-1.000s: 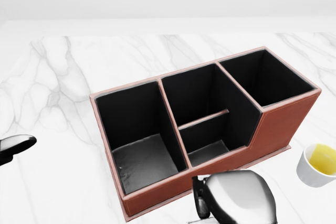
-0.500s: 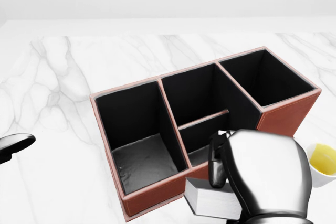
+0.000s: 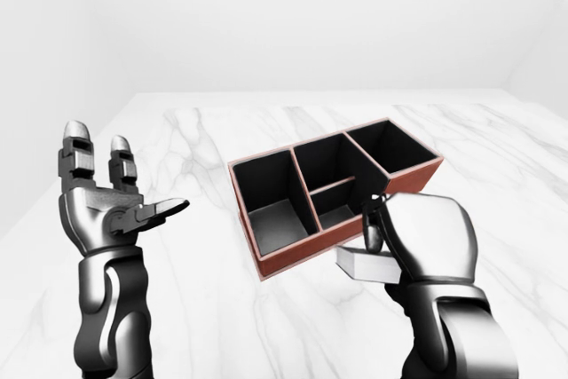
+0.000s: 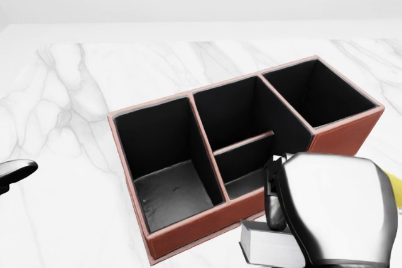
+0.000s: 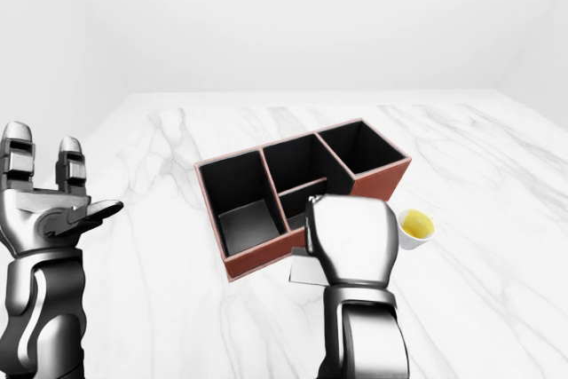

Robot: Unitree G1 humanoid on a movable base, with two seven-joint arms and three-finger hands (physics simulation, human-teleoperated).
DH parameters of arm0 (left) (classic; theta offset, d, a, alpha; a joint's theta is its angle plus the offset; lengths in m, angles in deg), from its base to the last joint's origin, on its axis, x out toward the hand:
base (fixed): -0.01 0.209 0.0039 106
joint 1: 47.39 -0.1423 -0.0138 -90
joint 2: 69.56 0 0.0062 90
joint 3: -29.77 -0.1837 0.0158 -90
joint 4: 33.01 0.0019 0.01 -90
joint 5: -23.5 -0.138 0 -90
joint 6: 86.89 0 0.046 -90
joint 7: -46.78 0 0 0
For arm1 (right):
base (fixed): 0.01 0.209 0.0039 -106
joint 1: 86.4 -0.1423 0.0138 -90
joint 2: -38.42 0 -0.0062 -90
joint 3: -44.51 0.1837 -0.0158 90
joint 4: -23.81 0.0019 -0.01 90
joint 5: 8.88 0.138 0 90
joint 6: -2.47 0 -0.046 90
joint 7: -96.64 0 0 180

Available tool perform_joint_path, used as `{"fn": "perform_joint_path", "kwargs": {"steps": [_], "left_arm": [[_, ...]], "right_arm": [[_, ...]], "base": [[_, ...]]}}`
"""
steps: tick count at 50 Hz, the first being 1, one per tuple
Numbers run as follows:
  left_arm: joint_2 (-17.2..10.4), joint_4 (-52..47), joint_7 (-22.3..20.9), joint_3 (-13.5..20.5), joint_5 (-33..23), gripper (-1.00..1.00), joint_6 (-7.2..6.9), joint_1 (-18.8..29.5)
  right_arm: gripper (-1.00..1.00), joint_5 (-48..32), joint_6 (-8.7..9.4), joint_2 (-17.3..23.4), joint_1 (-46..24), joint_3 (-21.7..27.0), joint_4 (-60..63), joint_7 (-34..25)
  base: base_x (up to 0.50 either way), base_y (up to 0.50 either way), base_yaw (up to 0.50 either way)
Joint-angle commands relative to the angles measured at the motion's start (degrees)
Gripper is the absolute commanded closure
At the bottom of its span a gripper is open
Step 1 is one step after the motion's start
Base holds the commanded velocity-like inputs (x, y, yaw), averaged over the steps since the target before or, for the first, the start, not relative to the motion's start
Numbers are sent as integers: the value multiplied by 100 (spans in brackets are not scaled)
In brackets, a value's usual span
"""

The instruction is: Pick up the book and place it in the front compartment of the caddy.

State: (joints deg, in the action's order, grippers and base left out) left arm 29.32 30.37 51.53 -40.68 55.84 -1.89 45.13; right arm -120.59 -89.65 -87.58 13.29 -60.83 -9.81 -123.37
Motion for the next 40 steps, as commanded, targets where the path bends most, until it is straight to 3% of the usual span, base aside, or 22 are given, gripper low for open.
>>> {"fn": "perform_joint_path", "kwargs": {"steps": [1,9,22,31,40], "left_arm": [[-12,-73,20,47,45,-100,0,-4],[1,-171,39,43,48,-100,0,-42],[22,-158,33,26,24,-100,0,-44],[34,-151,22,4,-8,-100,0,-44],[36,-123,21,-5,-14,-100,0,-36]], "right_arm": [[100,-129,-289,0,-543,1155,144,1],[100,-129,-289,0,-1679,2562,66,1],[100,-129,-289,0,-2444,3644,362,1],[100,-129,-289,0,-2768,4003,362,1],[100,-129,-289,0,-3467,4690,137,1]], "base": [[0,0,0],[0,0,0],[0,0,0],[0,0,0],[0,0,0]]}}
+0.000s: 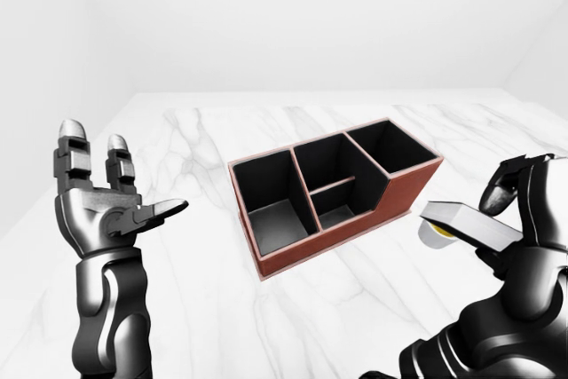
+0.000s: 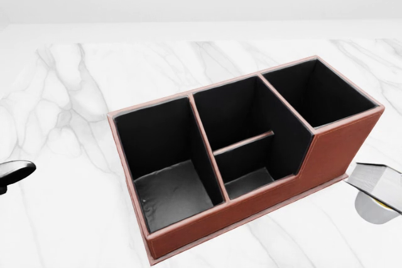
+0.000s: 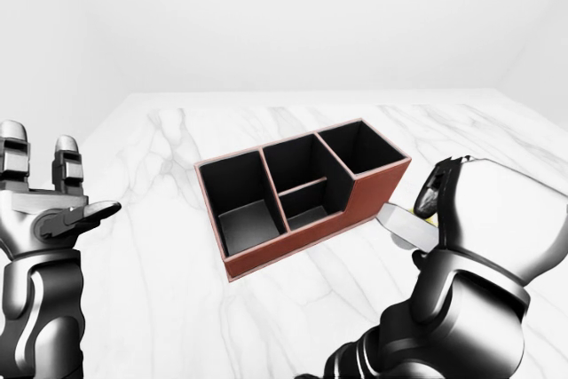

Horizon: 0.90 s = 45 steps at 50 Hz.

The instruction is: Pick up the book and place it in the front compartment of the caddy.

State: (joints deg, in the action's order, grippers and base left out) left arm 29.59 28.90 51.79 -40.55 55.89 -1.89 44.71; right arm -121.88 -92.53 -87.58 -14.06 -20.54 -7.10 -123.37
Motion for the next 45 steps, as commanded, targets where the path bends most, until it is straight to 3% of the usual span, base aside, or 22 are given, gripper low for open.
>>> {"fn": "perform_joint_path", "kwargs": {"steps": [1,5,7,9,10,14,15,19,28,35,45], "left_arm": [[9,29,-8,-23,-23,-100,0,7],[9,79,-20,-31,-37,-100,0,21],[4,70,-9,-29,-27,-100,0,24],[0,83,-7,-31,-26,-100,0,32],[-1,86,-7,-31,-26,-100,0,32],[-4,59,-2,-20,-8,-100,0,20],[-5,47,2,-20,-4,-100,0,17],[-8,12,11,-3,9,-100,0,14],[-6,1,8,-5,13,-100,0,0],[-5,26,0,-8,-1,-100,0,15],[1,83,-19,-30,-23,-100,0,22]], "right_arm": [[100,0,0,0,-761,648,-208,1],[100,0,0,0,-735,254,-665,1],[100,0,0,0,-530,-418,-1104,1],[100,0,0,0,-422,-1594,-1954,1],[100,1,0,0,-573,-1929,-2338,1],[100,0,0,0,-1283,-2330,-3360,1],[100,0,0,0,-1443,-2369,-3544,1],[100,4,299,0,-2030,-2461,-4181,1],[100,7,636,0,-2893,-2385,-5014,1],[100,7,776,0,-3315,-2288,-5430,1],[100,6,842,37,-3849,-1984,-5892,1]], "base": [[0,0,0],[0,0,0],[0,0,0],[0,0,0],[0,0,0],[0,0,0],[0,0,0],[0,0,0],[0,0,0],[0,0,0],[0,0,0]]}}
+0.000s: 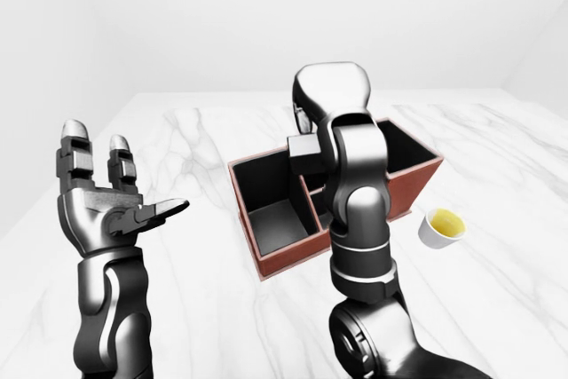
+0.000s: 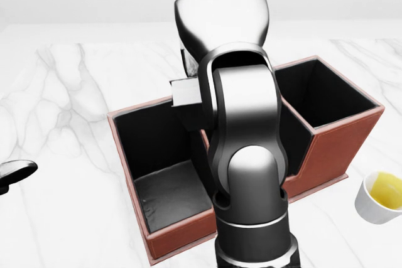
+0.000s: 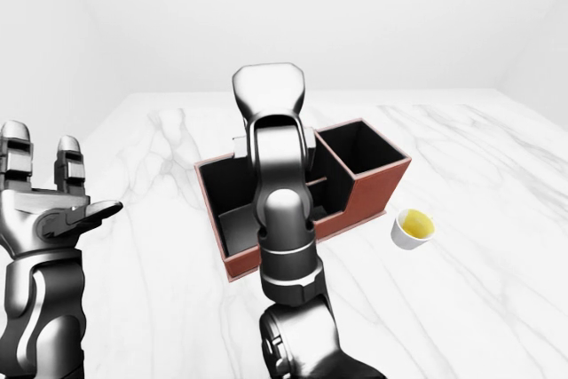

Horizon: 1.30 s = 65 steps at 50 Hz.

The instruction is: Pick up the book and place it in the front compartment of the caddy.

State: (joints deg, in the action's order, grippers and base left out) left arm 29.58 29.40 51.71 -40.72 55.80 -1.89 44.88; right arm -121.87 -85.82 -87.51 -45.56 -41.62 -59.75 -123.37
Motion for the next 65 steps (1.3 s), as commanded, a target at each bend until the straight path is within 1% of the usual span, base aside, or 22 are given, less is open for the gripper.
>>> {"fn": "perform_joint_path", "kwargs": {"steps": [1,4,9,14,18,30,32,39,43,49,52,58,65], "left_arm": [[2,42,-15,-14,-16,-100,0,8],[8,55,-24,-22,-28,-100,0,-3],[12,41,-22,-29,-35,-100,0,-8],[26,5,-23,-47,-53,-100,0,-32],[24,25,-25,-49,-59,-100,0,-10],[20,-13,-12,-36,-40,-100,0,-19],[29,-18,-22,-47,-53,-100,0,-33],[30,11,-34,-39,-57,-100,0,-21],[28,43,-43,-40,-60,-100,0,-11],[32,91,-52,-59,-82,-100,0,2],[39,142,-67,-80,-102,-100,0,7],[35,89,-50,-78,-83,-100,0,-10],[51,66,-54,-92,-101,-100,0,-38]], "right_arm": [[100,5,175,46,-748,155,-662,1],[100,5,201,49,-898,245,-791,1],[100,4,163,30,-1064,412,-833,1],[100,4,198,49,-1237,554,-951,1],[100,4,182,49,-1372,702,-1011,1],[100,3,141,111,-1540,1049,-1073,1],[100,3,110,144,-1532,1125,-1116,1],[100,3,147,189,-1618,1304,-1226,1],[100,3,165,190,-1593,1332,-1212,1],[100,3,127,194,-1496,1372,-1160,1],[100,3,135,209,-1505,1378,-1197,1],[100,3,82,239,-1615,1496,-1325,1],[100,3,41,218,-1510,1521,-1303,1]], "base": [[0,0,0],[0,0,0],[0,0,0],[0,0,0],[0,0,0],[0,0,0],[0,0,0],[0,0,0],[0,0,0],[0,0,0],[0,0,0],[0,0,0],[0,0,0]]}}
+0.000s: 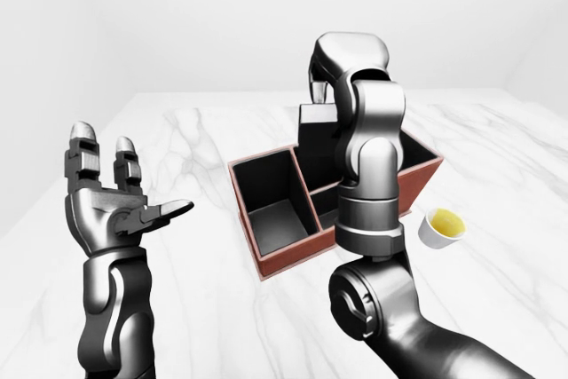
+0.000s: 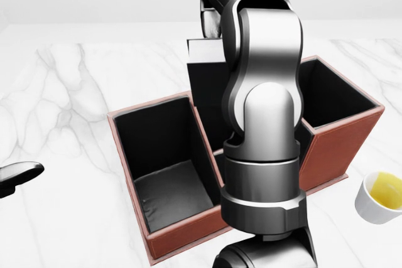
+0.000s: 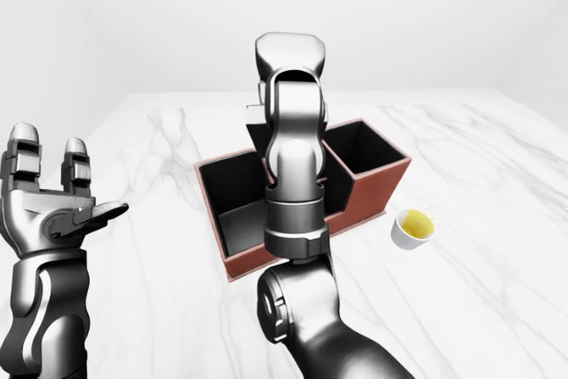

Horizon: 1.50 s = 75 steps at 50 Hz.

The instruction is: Pick up the book and place it in the front compartment of the caddy.

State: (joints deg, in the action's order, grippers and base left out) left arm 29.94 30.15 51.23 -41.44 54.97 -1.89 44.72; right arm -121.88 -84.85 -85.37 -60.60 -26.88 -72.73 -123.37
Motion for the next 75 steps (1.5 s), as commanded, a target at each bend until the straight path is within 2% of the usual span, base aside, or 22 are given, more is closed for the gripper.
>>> {"fn": "perform_joint_path", "kwargs": {"steps": [1,24,36,50,55,59,69,75], "left_arm": [[17,-13,-8,-20,-18,-100,0,-26],[31,-44,4,-28,-40,-100,0,-21],[34,193,-64,-84,-106,-100,0,19],[34,2,-22,-60,-63,-100,0,-32],[42,52,-44,-71,-87,-100,0,-20],[51,72,-62,-85,-105,-100,0,-35],[50,7,-45,-78,-81,-100,0,-49],[53,41,-47,-76,-89,-100,0,-34]], "right_arm": [[100,4,-65,1,-10,54,-2,1],[100,3,-169,81,18,432,-54,1],[100,2,-152,93,81,537,-7,1],[100,34,-138,139,103,537,32,1],[100,436,232,434,269,43,-47,1],[100,836,232,744,346,-425,-170,1],[100,2190,232,1870,241,-1938,-453,1],[100,2444,232,2075,365,-2295,-324,1]], "base": [[0,0,0],[0,0,0],[0,0,0],[0,0,0],[0,0,0],[0,0,0],[0,0,0],[0,0,0]]}}
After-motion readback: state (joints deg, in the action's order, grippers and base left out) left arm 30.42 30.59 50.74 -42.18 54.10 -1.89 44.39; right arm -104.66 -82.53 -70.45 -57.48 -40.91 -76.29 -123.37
